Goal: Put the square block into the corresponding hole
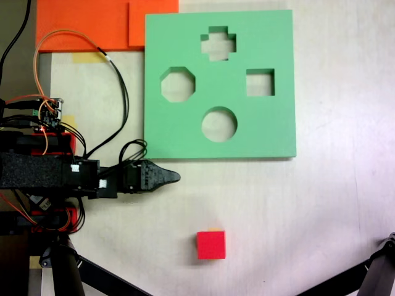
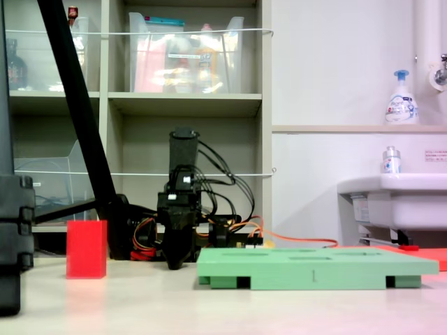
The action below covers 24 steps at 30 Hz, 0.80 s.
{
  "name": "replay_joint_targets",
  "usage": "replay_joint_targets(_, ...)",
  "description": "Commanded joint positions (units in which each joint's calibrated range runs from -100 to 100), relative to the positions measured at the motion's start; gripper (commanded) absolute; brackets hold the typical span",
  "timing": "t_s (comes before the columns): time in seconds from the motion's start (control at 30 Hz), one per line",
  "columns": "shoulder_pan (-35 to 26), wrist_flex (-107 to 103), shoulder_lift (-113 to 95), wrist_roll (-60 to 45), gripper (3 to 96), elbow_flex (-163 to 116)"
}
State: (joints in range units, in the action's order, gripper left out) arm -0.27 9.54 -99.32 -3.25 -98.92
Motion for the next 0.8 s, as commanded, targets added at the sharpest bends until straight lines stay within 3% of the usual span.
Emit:
replay_joint_targets(0.03, 0.0, -3.9, -0.7, -0.5, 50.9, -1.1)
replay_joint_targets(0.7, 0.0, -3.9, -0.7, -0.5, 50.9, -1.1)
replay_joint_targets(0.8, 0.3, -4.0, -0.7, 0.1, 47.5, -1.1)
